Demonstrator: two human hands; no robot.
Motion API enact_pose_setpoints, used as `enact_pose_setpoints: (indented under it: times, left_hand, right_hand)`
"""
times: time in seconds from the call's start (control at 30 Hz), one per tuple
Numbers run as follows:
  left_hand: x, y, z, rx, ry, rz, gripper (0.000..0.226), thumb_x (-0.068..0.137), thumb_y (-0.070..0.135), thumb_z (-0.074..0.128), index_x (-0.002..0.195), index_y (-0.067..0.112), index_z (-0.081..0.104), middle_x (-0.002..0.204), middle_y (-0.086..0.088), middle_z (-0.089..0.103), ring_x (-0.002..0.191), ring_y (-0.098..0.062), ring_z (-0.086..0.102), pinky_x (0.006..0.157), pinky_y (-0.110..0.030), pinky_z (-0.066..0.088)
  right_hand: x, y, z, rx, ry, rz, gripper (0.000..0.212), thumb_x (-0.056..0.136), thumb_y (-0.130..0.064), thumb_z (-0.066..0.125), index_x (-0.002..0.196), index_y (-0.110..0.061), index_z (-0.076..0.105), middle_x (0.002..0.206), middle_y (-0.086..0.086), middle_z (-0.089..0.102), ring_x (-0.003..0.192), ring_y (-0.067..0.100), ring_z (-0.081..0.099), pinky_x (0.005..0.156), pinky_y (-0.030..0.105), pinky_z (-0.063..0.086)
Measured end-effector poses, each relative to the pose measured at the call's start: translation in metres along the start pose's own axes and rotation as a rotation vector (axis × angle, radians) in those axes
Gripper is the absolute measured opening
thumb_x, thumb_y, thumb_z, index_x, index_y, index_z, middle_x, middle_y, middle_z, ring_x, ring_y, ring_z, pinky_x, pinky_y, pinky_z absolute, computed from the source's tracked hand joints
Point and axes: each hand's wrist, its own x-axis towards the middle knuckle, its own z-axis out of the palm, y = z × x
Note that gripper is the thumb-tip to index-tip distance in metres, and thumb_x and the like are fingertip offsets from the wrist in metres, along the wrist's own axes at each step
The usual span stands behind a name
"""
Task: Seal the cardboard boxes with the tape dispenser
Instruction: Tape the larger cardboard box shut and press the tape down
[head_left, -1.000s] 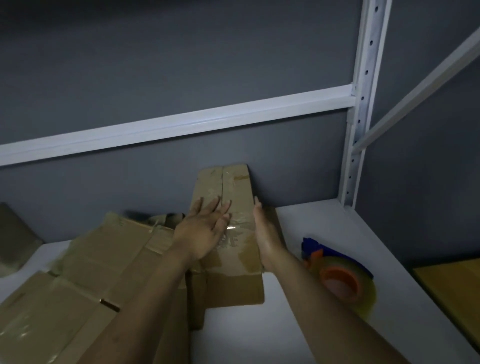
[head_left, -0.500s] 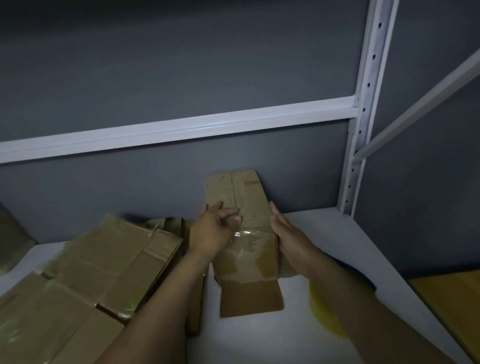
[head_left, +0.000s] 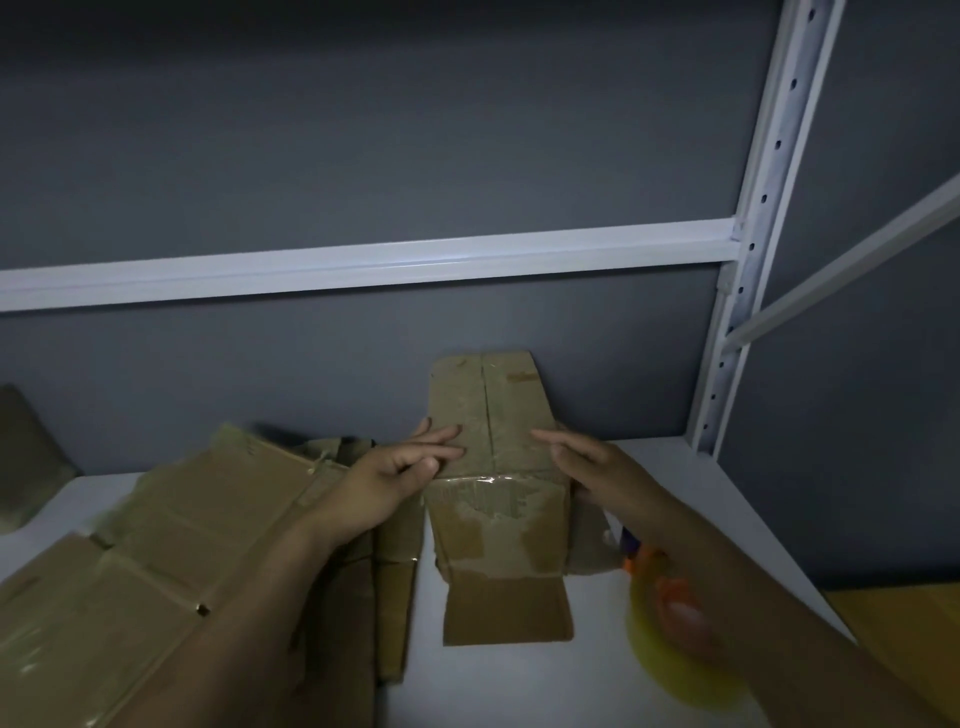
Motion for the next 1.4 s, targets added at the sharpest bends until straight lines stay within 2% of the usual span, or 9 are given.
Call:
enact_pose_setpoints:
  times: [0.2,0.4,0.57,0.77,0.87,0.97,1.1,1.23,1.4]
  left_hand:
    - [0.002,-0.013,-0.028,0.012,-0.256,-0.017,0.063,0.092,-0.005,0.055,0.128,0.047,0.056,0.150,0.030,0.032,0.145,0.003,0.015,0.121,-0.049,0.009]
    - [0.008,-0.010,-0.019,0.050,-0.146,0.014,0.054,0.073,0.023,0.076,0.118,0.050,0.062,0.140,0.034,0.042,0.143,0.009,0.012,0.120,-0.033,0.004]
    - [0.005,-0.019,0.005,0.063,0.119,0.102,0.041,0.075,0.012,0.079,0.111,0.028,0.068,0.137,0.024,0.051,0.138,0.010,0.025,0.115,-0.017,0.012]
    - [0.006,-0.014,0.010,0.270,0.059,0.097,0.065,0.055,0.064,0.079,0.109,0.035,0.058,0.132,0.030,0.044,0.134,0.017,0.023,0.103,-0.004,0.021]
    - [0.010,0.002,0.017,0.337,0.131,0.049,0.050,0.070,0.070,0.050,0.096,0.028,0.054,0.110,0.016,0.053,0.102,0.002,0.052,0.080,-0.021,0.044]
    - [0.019,0.008,0.030,0.537,0.247,0.084,0.055,0.074,0.073,0.048,0.096,0.023,0.051,0.095,0.008,0.047,0.075,-0.008,0.047,0.061,-0.025,0.034]
    - [0.019,-0.001,0.040,0.630,0.264,0.149,0.086,0.073,0.082,0.042,0.131,0.019,0.055,0.118,0.000,0.047,0.098,-0.013,0.051,0.079,-0.022,0.040]
    - [0.019,-0.003,0.043,0.603,0.281,0.198,0.083,0.076,0.078,0.041,0.127,0.016,0.063,0.115,-0.004,0.051,0.099,-0.015,0.054,0.081,-0.019,0.039]
    - [0.016,-0.012,0.026,0.521,0.140,0.249,0.082,0.080,0.082,0.030,0.134,0.026,0.057,0.121,0.005,0.049,0.112,-0.001,0.043,0.091,-0.010,0.034]
  right_hand:
    - [0.005,0.007,-0.032,-0.290,-0.207,-0.081,0.049,0.090,-0.023,0.063,0.128,-0.051,0.046,0.155,-0.019,0.012,0.138,-0.006,0.018,0.113,0.023,0.023]
    - [0.010,0.004,-0.032,-0.451,-0.140,-0.161,0.058,0.080,-0.027,0.075,0.126,-0.050,0.046,0.151,-0.027,0.019,0.138,-0.010,0.015,0.113,0.017,0.014]
    - [0.007,0.018,-0.014,-0.504,0.036,-0.302,0.055,0.080,-0.024,0.076,0.126,-0.040,0.050,0.147,-0.019,0.034,0.139,-0.011,0.019,0.113,0.010,0.015]
    - [0.009,0.005,-0.009,-0.712,-0.038,-0.238,0.076,0.070,-0.050,0.078,0.134,-0.023,0.046,0.138,-0.020,0.030,0.129,-0.003,0.029,0.107,0.022,0.029]
    - [0.020,-0.011,-0.006,-0.711,0.007,-0.230,0.061,0.072,-0.071,0.054,0.109,-0.023,0.057,0.110,-0.013,0.045,0.098,0.004,0.047,0.083,0.026,0.042]
    - [0.033,-0.011,0.008,-0.725,0.144,-0.265,0.052,0.082,-0.066,0.029,0.090,-0.023,0.056,0.098,-0.011,0.043,0.091,0.007,0.040,0.078,0.028,0.036]
    - [0.034,0.006,0.023,-0.823,0.246,-0.280,0.048,0.091,-0.057,0.045,0.123,-0.025,0.059,0.124,-0.006,0.042,0.112,0.015,0.033,0.093,0.031,0.037]
    - [0.025,0.007,0.027,-0.886,0.262,-0.311,0.080,0.077,-0.074,0.034,0.133,-0.021,0.055,0.131,-0.008,0.049,0.117,0.015,0.038,0.095,0.029,0.039]
    - [0.020,0.016,0.013,-0.877,0.167,-0.435,0.070,0.083,-0.065,0.043,0.135,-0.020,0.053,0.139,-0.007,0.049,0.126,0.007,0.033,0.101,0.026,0.034]
